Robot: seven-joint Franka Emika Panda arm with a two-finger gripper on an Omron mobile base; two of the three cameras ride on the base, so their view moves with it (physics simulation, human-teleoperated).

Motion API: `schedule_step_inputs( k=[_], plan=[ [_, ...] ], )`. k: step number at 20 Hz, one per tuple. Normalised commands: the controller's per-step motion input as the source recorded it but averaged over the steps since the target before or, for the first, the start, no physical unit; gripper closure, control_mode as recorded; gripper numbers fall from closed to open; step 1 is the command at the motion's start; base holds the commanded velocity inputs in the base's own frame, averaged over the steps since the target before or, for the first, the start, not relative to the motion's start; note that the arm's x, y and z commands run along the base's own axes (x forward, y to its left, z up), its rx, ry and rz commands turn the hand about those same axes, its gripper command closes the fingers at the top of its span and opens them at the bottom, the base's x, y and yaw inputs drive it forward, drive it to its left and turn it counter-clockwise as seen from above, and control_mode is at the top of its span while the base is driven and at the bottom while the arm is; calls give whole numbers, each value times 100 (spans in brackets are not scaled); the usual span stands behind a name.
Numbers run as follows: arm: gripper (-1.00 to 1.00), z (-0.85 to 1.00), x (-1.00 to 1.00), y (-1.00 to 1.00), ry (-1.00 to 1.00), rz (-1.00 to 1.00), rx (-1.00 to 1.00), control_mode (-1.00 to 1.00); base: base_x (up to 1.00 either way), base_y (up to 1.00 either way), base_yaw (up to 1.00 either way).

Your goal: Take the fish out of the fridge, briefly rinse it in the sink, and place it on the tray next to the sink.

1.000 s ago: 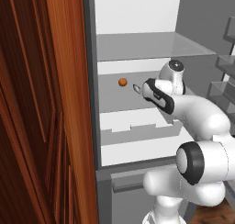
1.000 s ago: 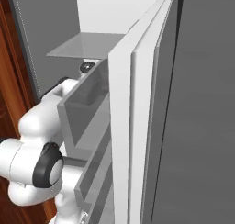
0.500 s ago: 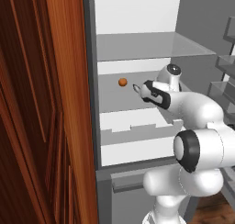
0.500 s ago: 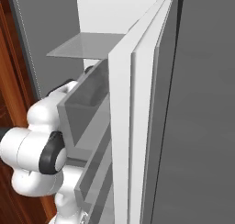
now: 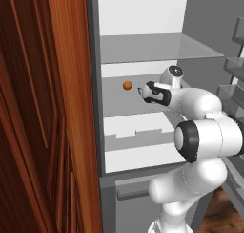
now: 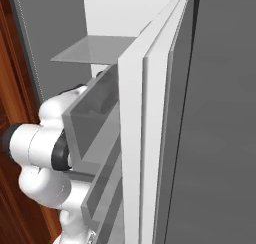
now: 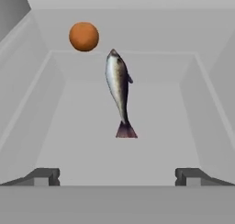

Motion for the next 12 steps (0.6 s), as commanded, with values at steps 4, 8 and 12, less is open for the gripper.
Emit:
schedule_step_inputs(
  k=[4, 8, 12],
  plan=[
    [-100, -22, 30, 0, 0, -1, 0, -100, 0, 0, 0],
    [-100, -38, 9, 0, 0, 0, 0, -100, 0, 0, 0],
    [-100, -26, 12, 0, 0, 0, 0, -100, 0, 0, 0]
  ],
)
